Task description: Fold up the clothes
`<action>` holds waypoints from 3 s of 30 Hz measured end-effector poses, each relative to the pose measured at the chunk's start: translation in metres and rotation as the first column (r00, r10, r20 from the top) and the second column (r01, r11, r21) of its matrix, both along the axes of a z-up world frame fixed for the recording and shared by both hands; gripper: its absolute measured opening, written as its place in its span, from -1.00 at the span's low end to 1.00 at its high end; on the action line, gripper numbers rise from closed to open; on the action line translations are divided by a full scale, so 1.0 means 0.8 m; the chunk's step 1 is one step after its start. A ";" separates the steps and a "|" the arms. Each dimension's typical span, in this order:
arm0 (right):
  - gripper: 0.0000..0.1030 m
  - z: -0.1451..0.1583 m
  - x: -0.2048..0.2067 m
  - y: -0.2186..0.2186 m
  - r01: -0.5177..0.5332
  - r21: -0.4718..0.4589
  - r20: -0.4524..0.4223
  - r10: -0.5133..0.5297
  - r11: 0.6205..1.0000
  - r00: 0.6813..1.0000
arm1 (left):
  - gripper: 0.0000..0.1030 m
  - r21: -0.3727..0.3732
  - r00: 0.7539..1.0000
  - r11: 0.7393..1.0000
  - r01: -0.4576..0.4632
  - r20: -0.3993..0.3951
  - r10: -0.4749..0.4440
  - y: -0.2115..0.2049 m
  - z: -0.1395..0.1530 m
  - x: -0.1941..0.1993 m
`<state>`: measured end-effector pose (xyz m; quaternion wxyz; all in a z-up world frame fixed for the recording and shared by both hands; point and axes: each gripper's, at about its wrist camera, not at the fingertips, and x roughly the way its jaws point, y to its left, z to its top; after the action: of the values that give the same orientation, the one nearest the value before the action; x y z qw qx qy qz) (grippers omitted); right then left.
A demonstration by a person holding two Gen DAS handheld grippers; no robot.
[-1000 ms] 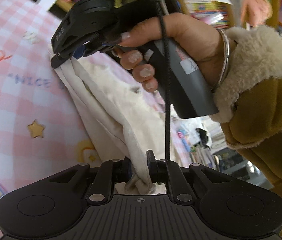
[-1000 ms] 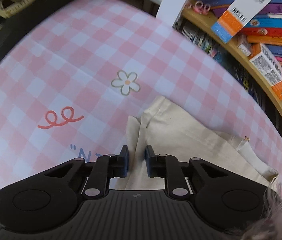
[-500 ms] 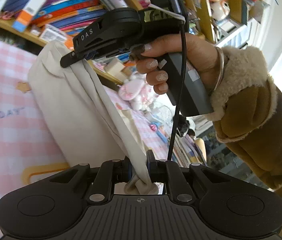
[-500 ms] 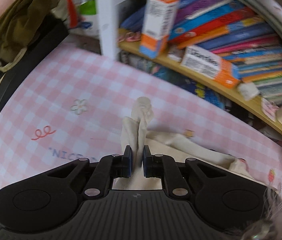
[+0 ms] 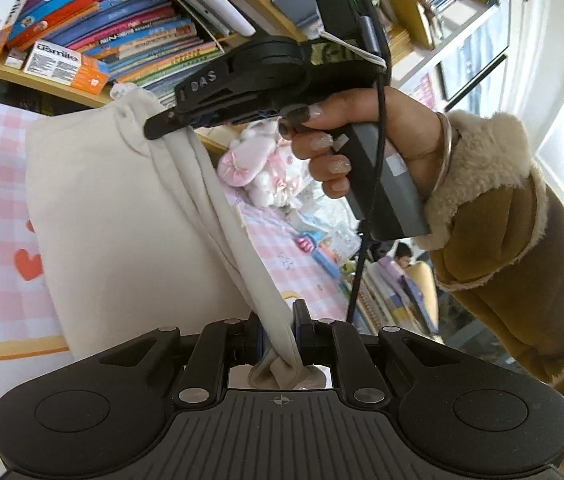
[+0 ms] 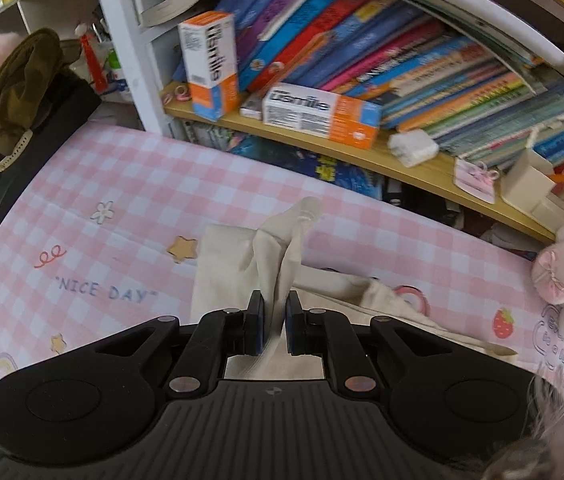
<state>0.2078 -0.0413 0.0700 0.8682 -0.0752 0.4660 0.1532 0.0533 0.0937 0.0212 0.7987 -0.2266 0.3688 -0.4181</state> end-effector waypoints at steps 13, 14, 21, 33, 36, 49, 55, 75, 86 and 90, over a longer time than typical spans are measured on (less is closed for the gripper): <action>-0.82 -0.016 -0.020 -0.141 -0.114 0.122 0.084 0.104 0.986 0.991 | -0.77 0.110 0.994 0.988 -0.105 0.001 0.106 -0.112 0.004 -0.005; -0.82 -0.019 -0.020 -0.148 -0.116 0.129 0.082 0.106 0.985 0.991 | -0.77 0.123 0.994 0.987 -0.106 -0.003 0.108 -0.120 0.003 -0.006; -0.82 -0.038 -0.021 -0.200 -0.095 0.195 0.054 0.086 0.976 0.995 | -0.77 0.234 0.996 0.969 -0.079 -0.009 0.084 -0.170 0.006 -0.006; -0.82 -0.074 -0.027 -0.262 -0.020 0.260 -0.012 0.024 0.965 1.000 | -0.48 0.313 0.991 0.950 -0.015 -0.120 0.055 -0.223 -0.007 -0.012; -0.82 -0.095 -0.024 -0.276 0.037 0.259 -0.053 -0.025 0.965 0.998 | -0.39 0.304 0.990 0.952 0.026 -0.137 0.017 -0.227 -0.010 -0.019; -0.02 -0.120 -0.113 -0.352 0.184 0.334 -0.146 -0.142 0.925 0.979 | -0.32 0.331 0.923 0.898 -0.289 -0.155 0.353 -0.120 -0.029 -0.045; -0.08 -0.111 -0.201 -0.354 0.126 0.414 -0.194 -0.048 0.902 0.980 | -0.33 0.334 0.911 0.887 -0.318 -0.152 0.384 -0.107 -0.041 -0.048; -0.78 -0.148 -0.241 -0.334 0.188 0.317 -0.222 -0.121 0.930 0.968 | -0.33 0.394 0.893 0.867 -0.304 -0.200 0.404 -0.101 -0.074 -0.051; -0.58 -0.141 -0.243 -0.315 0.203 0.209 -0.143 -0.176 0.956 0.974 | -0.33 0.372 0.897 0.861 -0.346 -0.139 0.420 -0.067 -0.047 -0.006; -0.55 -0.138 -0.250 -0.316 0.259 0.209 -0.135 -0.235 0.943 0.963 | -0.31 0.367 0.899 0.864 -0.345 -0.134 0.416 -0.051 -0.048 0.027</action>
<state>0.0081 -0.2944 -0.0401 0.8570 0.0910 0.4975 0.0987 0.0749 0.0533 -0.0168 0.8492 -0.1991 0.4634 -0.1565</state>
